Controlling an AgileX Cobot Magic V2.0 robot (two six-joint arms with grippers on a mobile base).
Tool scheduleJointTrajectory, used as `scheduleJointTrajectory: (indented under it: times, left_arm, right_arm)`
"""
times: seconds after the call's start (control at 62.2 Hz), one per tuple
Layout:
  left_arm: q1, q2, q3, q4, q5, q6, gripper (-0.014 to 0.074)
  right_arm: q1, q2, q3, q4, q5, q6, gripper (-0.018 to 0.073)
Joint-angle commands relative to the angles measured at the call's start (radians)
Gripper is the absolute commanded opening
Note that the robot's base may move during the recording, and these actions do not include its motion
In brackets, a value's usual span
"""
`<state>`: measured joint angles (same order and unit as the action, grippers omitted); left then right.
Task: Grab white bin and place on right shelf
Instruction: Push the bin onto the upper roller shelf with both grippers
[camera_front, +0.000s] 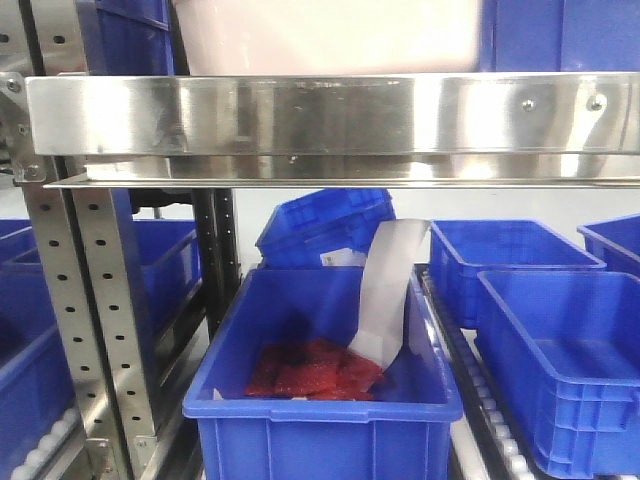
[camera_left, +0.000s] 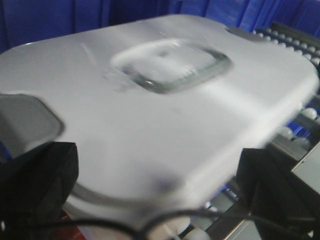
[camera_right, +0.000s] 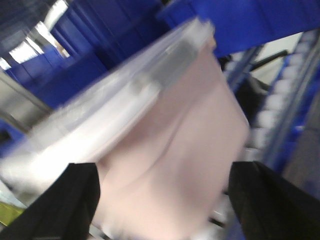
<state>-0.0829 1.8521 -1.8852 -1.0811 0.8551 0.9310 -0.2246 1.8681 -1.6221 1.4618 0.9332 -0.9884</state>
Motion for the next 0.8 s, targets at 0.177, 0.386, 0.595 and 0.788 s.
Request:
scheduleJointTrajectory:
  times: [0.177,0.386,0.595,0.788]
  left_arm:
    - [-0.009,-0.135,-0.115,0.031,0.104,-0.034,0.0447]
    - [-0.009,-0.226,-0.115,0.031,0.248,-0.086,0.0165]
    - [-0.009,-0.284,-0.115,0.050,0.381,-0.128,-0.0115]
    - [-0.016,-0.313,-0.086,0.277,0.449,-0.275,-0.0118]
  right_arm:
    - [-0.006,-0.185,-0.069,-0.061,0.054,-0.014,0.0503]
    - [-0.006,-0.311,-0.068,-0.061,0.146,0.030,0.0122]
    - [-0.006,-0.475,0.044,-0.062,0.155,0.062,0.0068]
    - [-0.006,-0.692,0.337,-0.205,-0.004,0.062,0.0068]
